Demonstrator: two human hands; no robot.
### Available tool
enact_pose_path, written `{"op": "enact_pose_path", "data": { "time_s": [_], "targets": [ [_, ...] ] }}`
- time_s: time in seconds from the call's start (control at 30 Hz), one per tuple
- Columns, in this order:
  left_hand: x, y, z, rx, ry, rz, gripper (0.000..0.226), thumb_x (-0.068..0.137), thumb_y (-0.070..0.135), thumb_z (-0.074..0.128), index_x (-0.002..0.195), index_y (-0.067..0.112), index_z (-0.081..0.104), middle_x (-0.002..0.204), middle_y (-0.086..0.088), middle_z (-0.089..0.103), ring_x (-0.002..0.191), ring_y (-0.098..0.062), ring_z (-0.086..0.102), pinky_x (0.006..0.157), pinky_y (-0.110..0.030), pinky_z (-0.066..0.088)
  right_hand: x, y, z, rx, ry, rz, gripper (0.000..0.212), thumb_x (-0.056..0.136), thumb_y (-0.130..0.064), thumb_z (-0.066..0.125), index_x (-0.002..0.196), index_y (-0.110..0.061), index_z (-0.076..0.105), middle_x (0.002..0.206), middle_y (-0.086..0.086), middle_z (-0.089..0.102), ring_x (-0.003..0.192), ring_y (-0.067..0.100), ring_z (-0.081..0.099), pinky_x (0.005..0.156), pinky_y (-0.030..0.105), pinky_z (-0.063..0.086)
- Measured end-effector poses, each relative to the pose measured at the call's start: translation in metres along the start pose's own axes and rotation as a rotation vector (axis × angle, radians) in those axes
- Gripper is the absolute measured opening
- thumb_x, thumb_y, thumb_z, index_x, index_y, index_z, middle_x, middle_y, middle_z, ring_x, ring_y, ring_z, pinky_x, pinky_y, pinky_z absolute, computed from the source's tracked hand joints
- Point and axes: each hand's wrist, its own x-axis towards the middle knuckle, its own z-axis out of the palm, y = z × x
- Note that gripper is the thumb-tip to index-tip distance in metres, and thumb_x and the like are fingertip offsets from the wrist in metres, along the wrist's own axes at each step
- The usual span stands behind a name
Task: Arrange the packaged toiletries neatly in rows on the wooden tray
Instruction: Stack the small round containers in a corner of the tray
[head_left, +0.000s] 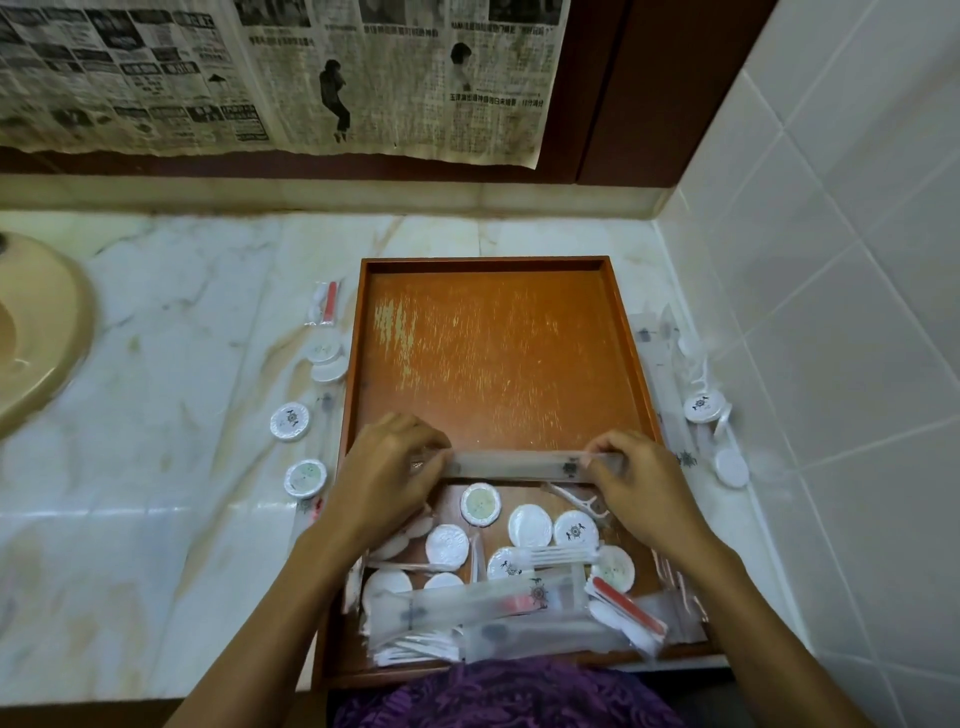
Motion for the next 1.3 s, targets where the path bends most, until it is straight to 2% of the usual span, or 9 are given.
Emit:
{"op": "enact_pose_path", "data": {
  "time_s": [0.1,0.2,0.4,0.6,0.73,0.83,0.97,1.2,1.3],
  "targets": [
    [0.004,0.003,0.006,-0.002,0.065,-0.017,0.012,0.082,0.005,0.068,0.092,0.009,0.072,0.088,-0.001,0.069,0.08,-0.019,0.059,0.069,-0.045,0.052,0.009,-0.003,0.001,-0.069,0.054,-0.013,0.003,0.091,-0.018,0.063,0.091,-0.02,0.066,0.089,-0.008,0.061,0.081,0.007,0.057,0.06,0.009,0.041],
    [-0.002,0.007,0.016,0.08,0.076,-0.004,0.019,0.078,-0.002,0.072,0.095,0.006,0.073,0.094,-0.008,0.066,0.084,-0.027,0.057,0.069,-0.046,0.049,0.012,0.0,0.005,-0.367,0.038,-0.041,0.02,0.091,-0.019,0.062,0.11,-0.017,0.066,0.107,0.003,0.061,0.1,0.02,0.054,0.084,0.027,0.046],
    [-0.015,0.017,0.024,0.194,0.007,0.116,0.004,0.078,0.016,0.074,0.081,0.013,0.073,0.08,-0.005,0.058,0.076,-0.026,0.051,0.059,-0.035,0.04,-0.003,-0.003,0.007,-0.361,0.206,-0.089,0.031,0.084,-0.011,0.07,0.115,-0.014,0.066,0.114,0.008,0.058,0.104,0.025,0.052,0.088,0.037,0.047],
    [-0.017,0.023,0.025,0.262,-0.243,0.031,0.043,0.06,0.033,0.089,0.097,0.016,0.076,0.08,-0.007,0.06,0.077,-0.03,0.056,0.062,-0.041,0.048,-0.023,0.001,0.0,-0.283,-0.315,-0.105,0.021,0.085,-0.028,0.068,0.106,-0.033,0.069,0.086,-0.016,0.056,0.076,0.001,0.054,0.069,0.029,0.051],
    [-0.019,0.023,0.026,0.233,-0.254,0.053,0.039,0.061,0.027,0.089,0.098,0.023,0.077,0.076,-0.004,0.055,0.073,-0.029,0.055,0.058,-0.041,0.047,-0.03,0.009,0.002,-0.382,-0.395,-0.094,0.051,0.083,-0.034,0.065,0.13,-0.045,0.05,0.108,-0.012,0.05,0.098,0.01,0.053,0.081,0.033,0.051],
    [-0.02,0.024,0.029,0.207,-0.262,0.127,0.032,0.062,0.015,0.088,0.09,0.027,0.077,0.068,-0.003,0.048,0.064,-0.027,0.049,0.05,-0.036,0.042,-0.028,0.007,0.004,-0.395,-0.406,-0.108,0.038,0.083,-0.033,0.066,0.116,-0.046,0.051,0.106,-0.014,0.046,0.097,0.01,0.051,0.079,0.032,0.049],
    [-0.021,0.022,0.032,0.256,-0.262,0.17,0.035,0.065,0.007,0.078,0.091,0.03,0.073,0.068,0.001,0.037,0.065,-0.023,0.042,0.052,-0.031,0.027,-0.024,0.004,0.004,-0.265,-0.413,-0.045,0.029,0.079,-0.027,0.072,0.084,-0.036,0.045,0.09,-0.015,0.054,0.079,0.004,0.055,0.07,0.034,0.051],
    [-0.021,0.021,0.036,0.31,-0.295,0.131,0.046,0.068,0.021,0.081,0.112,0.026,0.068,0.078,-0.002,0.047,0.074,-0.024,0.049,0.055,-0.034,0.035,-0.018,-0.006,0.006,0.048,-0.215,0.051,0.013,0.085,-0.02,0.071,0.092,-0.031,0.069,0.081,-0.013,0.067,0.069,0.0,0.06,0.065,0.027,0.052],
    [-0.017,0.02,0.036,0.327,-0.312,0.101,0.045,0.066,0.032,0.084,0.108,0.026,0.07,0.081,-0.003,0.05,0.079,-0.026,0.051,0.06,-0.034,0.035,-0.011,-0.017,0.012,0.19,-0.111,0.085,0.014,0.09,-0.014,0.065,0.1,-0.023,0.07,0.086,-0.008,0.067,0.075,0.009,0.064,0.069,0.036,0.056]
  ]
}}
